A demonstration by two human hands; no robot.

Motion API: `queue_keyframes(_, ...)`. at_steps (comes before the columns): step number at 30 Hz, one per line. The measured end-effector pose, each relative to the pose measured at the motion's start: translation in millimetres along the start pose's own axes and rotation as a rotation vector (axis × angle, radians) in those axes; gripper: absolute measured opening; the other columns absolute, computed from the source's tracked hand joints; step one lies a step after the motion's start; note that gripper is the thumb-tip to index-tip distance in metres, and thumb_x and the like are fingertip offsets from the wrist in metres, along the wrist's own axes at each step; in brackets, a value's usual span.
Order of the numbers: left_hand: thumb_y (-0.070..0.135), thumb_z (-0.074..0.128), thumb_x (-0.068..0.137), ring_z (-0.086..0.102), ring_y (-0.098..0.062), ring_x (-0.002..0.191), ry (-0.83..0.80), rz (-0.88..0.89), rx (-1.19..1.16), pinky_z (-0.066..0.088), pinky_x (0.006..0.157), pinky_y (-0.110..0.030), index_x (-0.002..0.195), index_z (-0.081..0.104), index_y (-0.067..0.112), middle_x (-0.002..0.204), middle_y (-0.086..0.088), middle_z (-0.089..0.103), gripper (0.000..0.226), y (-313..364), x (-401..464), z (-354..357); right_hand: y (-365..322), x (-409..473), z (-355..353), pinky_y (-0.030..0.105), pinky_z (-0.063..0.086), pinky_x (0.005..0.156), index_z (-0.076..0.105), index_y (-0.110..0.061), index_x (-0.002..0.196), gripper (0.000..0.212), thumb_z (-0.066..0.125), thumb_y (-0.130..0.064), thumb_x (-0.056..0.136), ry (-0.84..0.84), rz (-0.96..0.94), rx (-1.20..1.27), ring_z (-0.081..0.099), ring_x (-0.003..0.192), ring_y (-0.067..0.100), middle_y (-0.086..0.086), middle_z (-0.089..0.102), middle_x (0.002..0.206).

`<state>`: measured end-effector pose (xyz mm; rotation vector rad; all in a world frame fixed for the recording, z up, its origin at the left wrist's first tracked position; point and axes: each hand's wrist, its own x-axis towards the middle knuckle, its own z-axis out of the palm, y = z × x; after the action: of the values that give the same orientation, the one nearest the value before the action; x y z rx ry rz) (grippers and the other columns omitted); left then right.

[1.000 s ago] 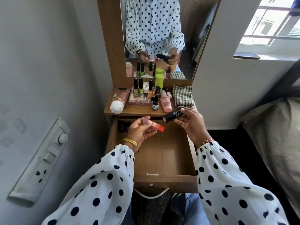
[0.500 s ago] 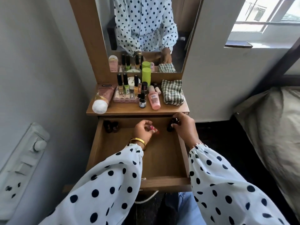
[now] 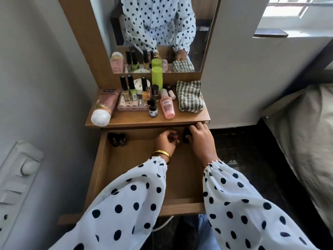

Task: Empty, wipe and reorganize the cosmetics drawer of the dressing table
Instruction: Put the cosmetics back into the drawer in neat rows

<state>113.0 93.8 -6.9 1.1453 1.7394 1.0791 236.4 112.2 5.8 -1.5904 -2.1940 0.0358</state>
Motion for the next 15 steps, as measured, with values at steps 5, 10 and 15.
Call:
queue_keyframes(5,-0.012,0.056,0.078,0.065,-0.031,0.092,-0.026,0.001,-0.013,0.052,0.089,-0.038,0.103,0.064,-0.003,0.099,-0.023,0.069,0.028,0.8,7.6,9.9,2.0,-1.3,3.3,0.039,0.052,0.056,0.067,-0.003,0.079,0.016,0.068,0.002,0.063,0.031,-0.005,-0.010,0.057,0.069,0.036,0.015,0.061,0.078)
queue_keyframes(10,-0.013,0.059,0.077,0.059,-0.020,0.082,-0.020,-0.009,-0.064,0.051,0.084,-0.033,0.099,0.064,-0.005,0.098,-0.025,0.068,0.025,1.4,10.3,14.2,4.2,-2.5,5.8,0.035,0.051,0.054,0.068,-0.007,0.079,0.017,0.071,0.000,0.064,0.102,-0.046,-0.035,0.057,0.064,0.031,0.010,0.063,0.073)
queue_keyframes(15,-0.013,0.061,0.075,0.063,-0.026,0.083,-0.017,-0.012,-0.063,0.052,0.077,-0.025,0.098,0.064,-0.006,0.098,-0.025,0.068,0.024,0.4,11.4,15.6,5.9,-2.0,7.7,0.035,0.049,0.056,0.067,-0.007,0.079,0.019,0.073,-0.004,0.062,0.122,-0.027,-0.047,0.058,0.066,0.033,0.011,0.063,0.074)
